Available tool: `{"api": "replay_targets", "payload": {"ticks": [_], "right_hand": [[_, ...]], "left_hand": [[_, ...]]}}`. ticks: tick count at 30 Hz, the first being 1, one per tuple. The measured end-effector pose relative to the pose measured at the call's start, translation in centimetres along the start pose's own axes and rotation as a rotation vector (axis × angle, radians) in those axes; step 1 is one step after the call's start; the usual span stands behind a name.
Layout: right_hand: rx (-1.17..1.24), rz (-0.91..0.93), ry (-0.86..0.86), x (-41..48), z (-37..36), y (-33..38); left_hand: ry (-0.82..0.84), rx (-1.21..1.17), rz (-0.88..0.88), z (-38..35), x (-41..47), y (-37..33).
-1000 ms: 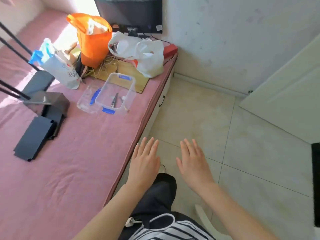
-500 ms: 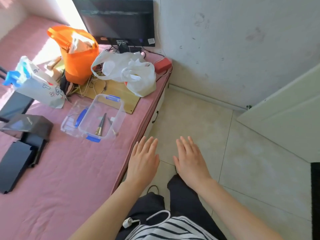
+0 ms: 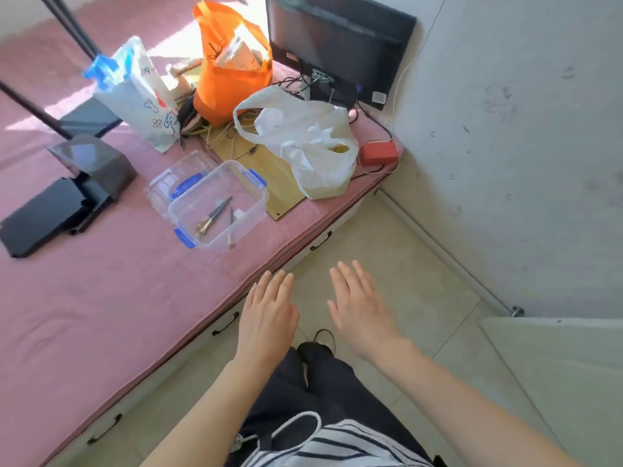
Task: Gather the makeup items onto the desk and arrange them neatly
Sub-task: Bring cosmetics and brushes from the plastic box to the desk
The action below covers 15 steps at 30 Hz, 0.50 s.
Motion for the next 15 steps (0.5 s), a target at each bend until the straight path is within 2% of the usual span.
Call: {"api": "replay_targets", "payload": {"ticks": [9, 15], "right_hand": [[-0.072, 0.218, 0.028, 8.6, 0.6, 2.2], [-0.123, 0.285, 0.058, 15.0, 0.4, 5.4]], "left_hand": [[-0.07, -0.041, 0.247, 0.6, 2.5, 4.2], [-0.059, -0.121, 0.296, 1.4, 6.0, 10.0]]}}
Point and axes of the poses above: each hand's wrist, its own x-axis towards the middle knuckle, its own z-axis out of the back of the hand, y = z × x, the point moved 1 cm from there along x, towards the middle knuckle
